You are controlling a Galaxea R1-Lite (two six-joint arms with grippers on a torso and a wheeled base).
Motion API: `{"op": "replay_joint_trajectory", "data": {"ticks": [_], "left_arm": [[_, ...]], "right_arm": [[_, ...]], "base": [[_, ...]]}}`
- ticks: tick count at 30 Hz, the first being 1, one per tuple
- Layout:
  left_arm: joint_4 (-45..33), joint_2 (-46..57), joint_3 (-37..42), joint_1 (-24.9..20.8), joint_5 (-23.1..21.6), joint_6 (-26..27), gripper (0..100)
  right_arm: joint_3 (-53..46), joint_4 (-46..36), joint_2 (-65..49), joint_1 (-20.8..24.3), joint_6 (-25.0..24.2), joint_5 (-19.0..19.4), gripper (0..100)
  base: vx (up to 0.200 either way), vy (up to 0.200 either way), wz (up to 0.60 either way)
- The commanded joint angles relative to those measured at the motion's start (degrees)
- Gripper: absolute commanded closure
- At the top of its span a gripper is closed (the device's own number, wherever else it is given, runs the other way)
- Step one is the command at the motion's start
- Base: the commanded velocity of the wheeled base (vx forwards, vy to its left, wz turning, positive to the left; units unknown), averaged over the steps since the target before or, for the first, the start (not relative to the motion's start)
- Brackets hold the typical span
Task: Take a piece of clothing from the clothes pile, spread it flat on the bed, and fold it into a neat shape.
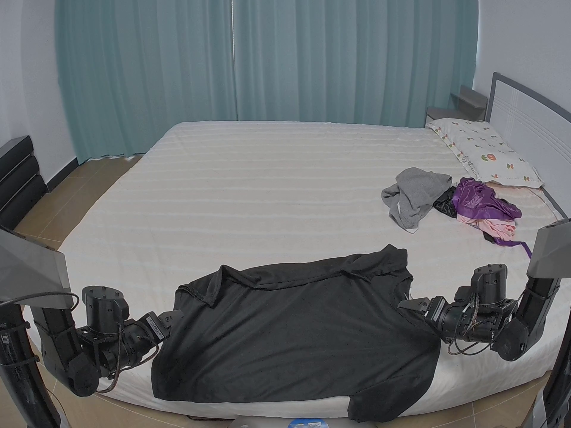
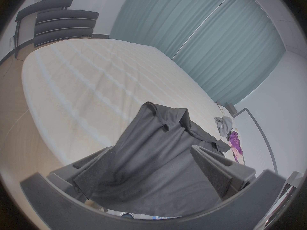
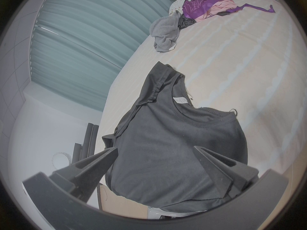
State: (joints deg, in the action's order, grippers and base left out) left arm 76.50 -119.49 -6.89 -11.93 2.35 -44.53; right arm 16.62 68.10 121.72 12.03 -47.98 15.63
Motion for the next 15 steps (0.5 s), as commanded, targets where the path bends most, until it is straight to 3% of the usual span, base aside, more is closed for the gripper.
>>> {"op": "replay_joint_trajectory", "data": {"ticks": [1,15], "left_arm": [[0.0,-0.1,-0.4,0.1,0.1,0.0,0],[0.0,-0.7,-2.6,0.3,0.7,-4.2,0]], "right_arm": [[-0.1,0.0,0.1,0.1,0.0,0.0,0],[-0.4,0.0,0.2,0.2,0.0,0.0,0]], "base": [[0.0,0.0,0.0],[0.0,0.0,0.0]]}}
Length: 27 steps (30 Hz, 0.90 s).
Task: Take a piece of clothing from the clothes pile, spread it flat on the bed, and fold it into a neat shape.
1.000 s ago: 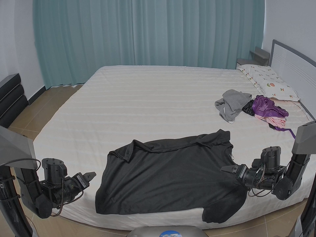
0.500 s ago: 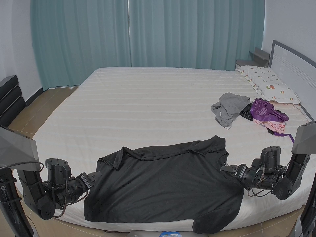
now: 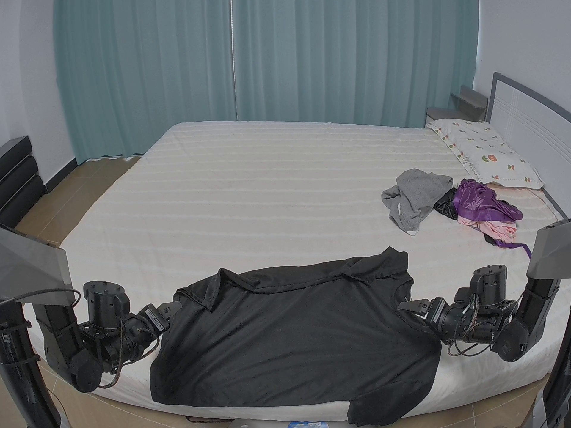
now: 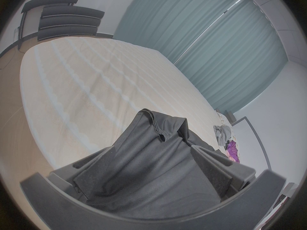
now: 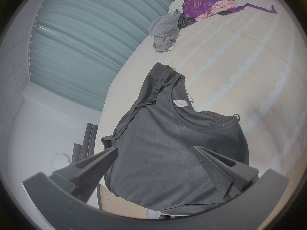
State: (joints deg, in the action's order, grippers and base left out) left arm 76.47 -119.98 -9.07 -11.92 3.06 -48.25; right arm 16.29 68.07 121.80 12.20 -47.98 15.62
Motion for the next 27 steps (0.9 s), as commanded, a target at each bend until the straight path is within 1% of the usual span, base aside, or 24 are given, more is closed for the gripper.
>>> {"op": "replay_joint_trajectory", "data": {"ticks": [1,13,19,25,27], "left_arm": [[0.0,-0.2,-0.4,0.4,0.0,-0.7,0],[0.0,0.0,0.2,0.1,-0.7,-1.4,0],[0.0,0.1,-0.1,-0.3,-0.8,-1.4,0],[-0.1,-0.6,-2.4,-2.6,-0.9,-1.3,0],[-0.1,-2.2,-5.1,-4.1,-0.7,-0.8,0]], "right_arm": [[0.0,0.0,0.1,0.0,0.0,0.0,0],[-0.1,0.0,0.1,0.0,0.0,0.0,0],[0.4,0.0,0.1,0.0,0.0,0.0,0],[0.7,0.0,0.0,0.0,0.0,0.0,0],[0.6,0.0,0.0,0.0,0.0,0.0,0]], "base": [[0.0,0.0,0.0],[0.0,0.2,0.0],[0.0,0.0,0.0],[0.0,0.0,0.0],[0.0,0.0,0.0]]}}
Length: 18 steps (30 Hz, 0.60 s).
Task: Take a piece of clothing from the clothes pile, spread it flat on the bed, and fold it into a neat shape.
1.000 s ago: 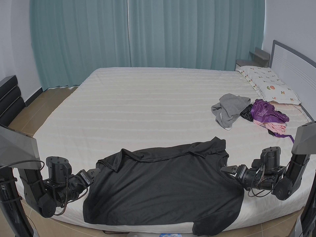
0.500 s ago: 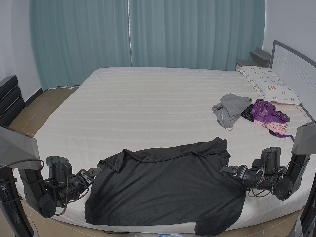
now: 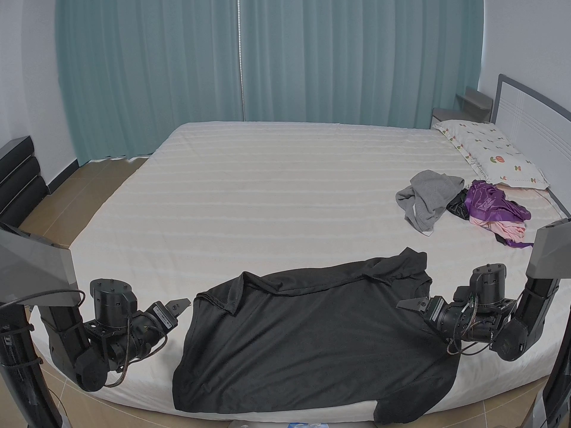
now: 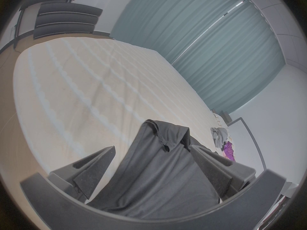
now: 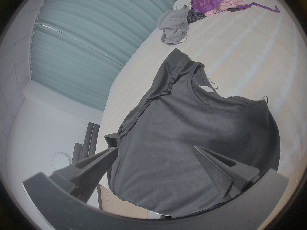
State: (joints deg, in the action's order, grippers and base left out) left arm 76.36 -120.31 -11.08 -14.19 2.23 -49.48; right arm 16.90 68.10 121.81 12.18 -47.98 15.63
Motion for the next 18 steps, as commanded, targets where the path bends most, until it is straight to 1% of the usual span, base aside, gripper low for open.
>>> {"op": "replay_joint_trajectory", "data": {"ticks": [1,4,6,7,11,13,14,15,18], "left_arm": [[-0.1,-2.6,-4.5,-2.3,0.2,0.8,0],[-0.8,-4.2,-7.6,-3.3,0.1,2.0,0],[-1.3,-6.5,-11.0,-4.1,0.1,4.0,0],[-1.7,-8.1,-13.3,-4.4,0.1,6.2,0],[-3.2,-12.3,-19.6,-5.3,0.2,12.1,0],[-4.2,-14.2,-22.7,-6.3,0.8,13.4,0],[-4.2,-14.2,-22.7,-6.3,0.8,13.4,0],[-6.0,-15.4,-25.4,-7.5,1.6,14.1,0],[-10.3,-17.5,-30.6,-8.7,3.6,15.2,0]], "right_arm": [[0.0,0.0,0.0,0.0,0.0,0.0,0],[0.0,0.0,0.1,0.0,0.0,0.0,0],[-0.1,0.0,0.1,0.0,0.0,0.0,0],[-0.1,0.0,0.1,0.0,0.0,0.0,0],[-0.1,0.0,0.1,0.2,0.1,-0.1,0],[-0.1,0.0,0.1,0.2,0.1,-0.1,0],[-0.1,0.0,0.1,0.2,0.1,-0.1,0],[-0.1,0.0,0.2,0.2,0.1,-0.1,0],[0.0,0.1,0.9,0.2,0.2,-0.2,0]], "base": [[0.0,0.0,0.0],[0.0,0.0,0.0],[0.0,0.0,0.0],[0.0,0.0,0.0],[0.0,0.0,0.0],[0.0,0.0,0.0],[0.0,0.0,0.0],[0.0,0.0,0.0],[0.0,0.0,0.0]]}}
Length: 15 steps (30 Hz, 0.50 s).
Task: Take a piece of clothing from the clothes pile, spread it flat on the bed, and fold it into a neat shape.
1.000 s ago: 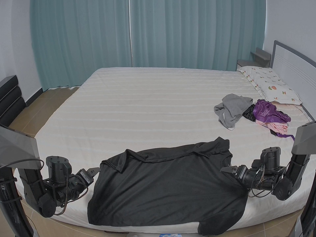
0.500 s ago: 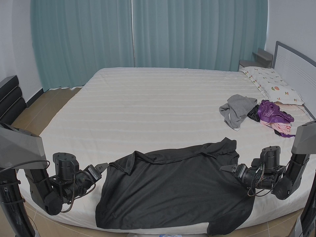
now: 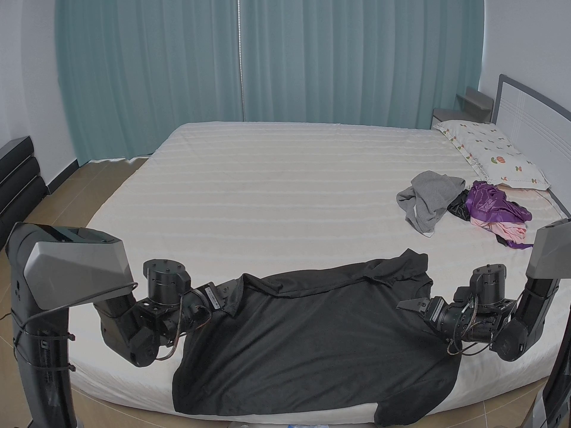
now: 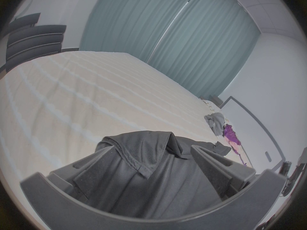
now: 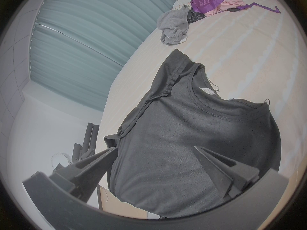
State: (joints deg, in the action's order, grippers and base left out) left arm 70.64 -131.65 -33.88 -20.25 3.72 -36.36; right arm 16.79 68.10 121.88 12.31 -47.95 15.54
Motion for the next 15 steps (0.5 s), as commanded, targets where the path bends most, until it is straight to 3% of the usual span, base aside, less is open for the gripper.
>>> {"op": "replay_joint_trajectory", "data": {"ticks": [1,4,14,15], "left_arm": [[-5.1,-6.5,-8.5,-2.8,2.4,2.4,0],[-6.0,-8.3,-11.7,-3.0,5.0,3.4,0],[-4.6,-10.9,-12.2,-3.3,6.0,4.2,0],[-4.6,-10.9,-12.2,-3.3,6.0,4.2,100]], "right_arm": [[0.1,0.0,0.8,0.1,0.1,-0.1,0],[0.1,0.0,1.3,0.0,0.1,-0.1,0],[0.1,0.1,2.0,0.4,0.3,-0.3,0],[0.1,0.1,2.0,0.4,0.3,-0.3,0]], "base": [[0.0,0.0,0.0],[0.0,0.0,0.0],[0.0,0.0,0.0],[0.0,0.0,0.0]]}}
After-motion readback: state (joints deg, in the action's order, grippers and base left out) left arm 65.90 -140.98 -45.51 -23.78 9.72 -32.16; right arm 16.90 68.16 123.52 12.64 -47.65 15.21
